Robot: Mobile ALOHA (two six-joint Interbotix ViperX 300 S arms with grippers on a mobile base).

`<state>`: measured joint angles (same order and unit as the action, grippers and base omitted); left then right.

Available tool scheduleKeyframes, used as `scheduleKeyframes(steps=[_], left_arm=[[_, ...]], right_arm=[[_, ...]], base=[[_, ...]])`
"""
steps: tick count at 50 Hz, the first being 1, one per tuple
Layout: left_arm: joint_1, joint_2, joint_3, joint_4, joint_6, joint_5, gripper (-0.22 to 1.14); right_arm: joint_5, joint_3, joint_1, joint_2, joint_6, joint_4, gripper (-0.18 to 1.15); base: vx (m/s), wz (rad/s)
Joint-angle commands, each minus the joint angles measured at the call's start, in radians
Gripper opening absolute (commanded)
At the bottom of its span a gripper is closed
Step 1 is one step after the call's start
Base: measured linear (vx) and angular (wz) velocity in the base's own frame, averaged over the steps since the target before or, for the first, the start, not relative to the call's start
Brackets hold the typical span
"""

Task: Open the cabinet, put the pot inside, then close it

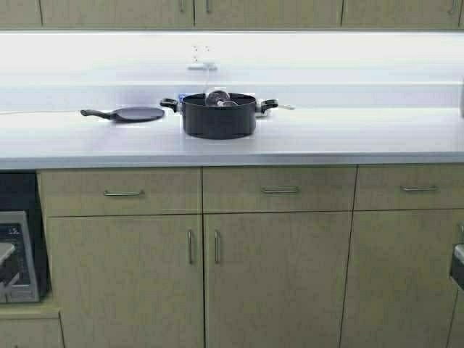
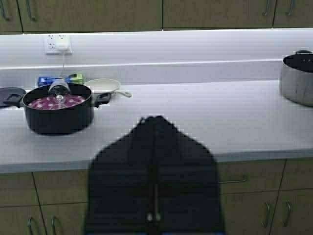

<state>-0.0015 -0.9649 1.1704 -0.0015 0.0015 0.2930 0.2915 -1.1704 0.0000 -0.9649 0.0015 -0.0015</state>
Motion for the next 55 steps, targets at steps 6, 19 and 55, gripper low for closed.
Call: scheduleKeyframes(steps=[6, 19, 55], left_arm=[[-0.012, 0.009, -0.006, 0.015, 0.009, 0.0, 0.08], [-0.012, 0.037, -0.005, 0.015, -0.005, 0.0, 0.02], [-0.011, 0.087, -0.003, 0.015, -0.018, 0.002, 0.02]], right_arm=[[-0.002, -0.012, 0.008, 0.005, 0.008, -0.002, 0.09], [-0.009, -0.012, 0.008, 0.015, 0.008, -0.002, 0.06], [-0.009, -0.005, 0.008, 0.052, 0.009, -0.003, 0.06]], base=[[0.02, -0.02], [0.07, 0.01], [0.27, 0.06]])
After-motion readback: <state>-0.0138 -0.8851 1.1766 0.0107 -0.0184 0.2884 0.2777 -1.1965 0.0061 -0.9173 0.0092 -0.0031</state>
